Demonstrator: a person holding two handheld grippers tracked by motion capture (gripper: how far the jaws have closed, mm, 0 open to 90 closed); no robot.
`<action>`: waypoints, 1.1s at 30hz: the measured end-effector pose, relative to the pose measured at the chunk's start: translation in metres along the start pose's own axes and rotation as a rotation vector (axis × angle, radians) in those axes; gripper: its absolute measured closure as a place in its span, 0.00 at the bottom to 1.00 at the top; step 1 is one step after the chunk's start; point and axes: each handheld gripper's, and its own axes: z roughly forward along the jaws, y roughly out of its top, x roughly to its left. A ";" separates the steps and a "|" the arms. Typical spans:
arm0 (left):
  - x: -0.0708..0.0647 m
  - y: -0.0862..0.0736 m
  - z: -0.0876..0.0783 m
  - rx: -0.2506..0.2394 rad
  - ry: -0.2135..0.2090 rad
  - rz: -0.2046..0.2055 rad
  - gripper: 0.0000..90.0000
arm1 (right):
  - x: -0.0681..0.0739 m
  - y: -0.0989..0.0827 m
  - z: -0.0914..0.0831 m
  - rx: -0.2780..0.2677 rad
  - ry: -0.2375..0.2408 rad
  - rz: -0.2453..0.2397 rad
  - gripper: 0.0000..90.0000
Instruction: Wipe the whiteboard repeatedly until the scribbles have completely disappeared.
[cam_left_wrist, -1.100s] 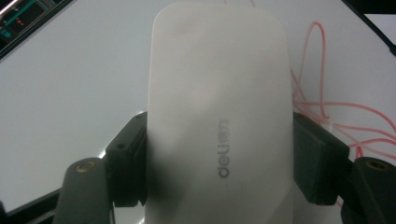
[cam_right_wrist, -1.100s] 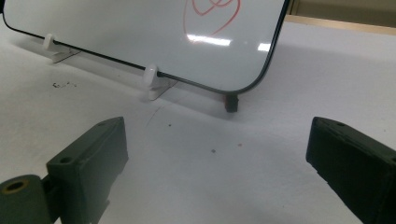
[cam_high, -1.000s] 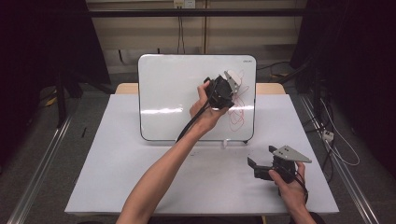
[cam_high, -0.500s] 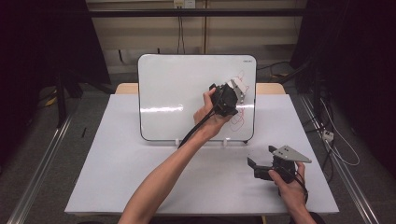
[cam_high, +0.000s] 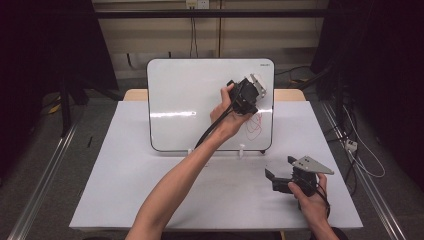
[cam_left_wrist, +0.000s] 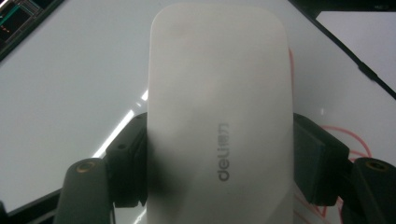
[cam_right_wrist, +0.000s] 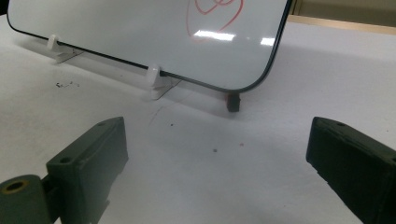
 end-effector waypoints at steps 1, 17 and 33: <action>0.003 0.002 0.000 0.000 -0.003 -0.004 0.34 | 0.000 0.000 0.000 0.000 0.000 0.000 0.06; 0.026 0.022 0.002 -0.004 0.027 -0.096 0.34 | -0.001 0.000 -0.001 -0.001 0.004 0.001 0.06; 0.008 0.021 0.005 0.068 0.042 0.026 0.34 | 0.000 0.000 -0.001 0.003 0.002 0.004 0.06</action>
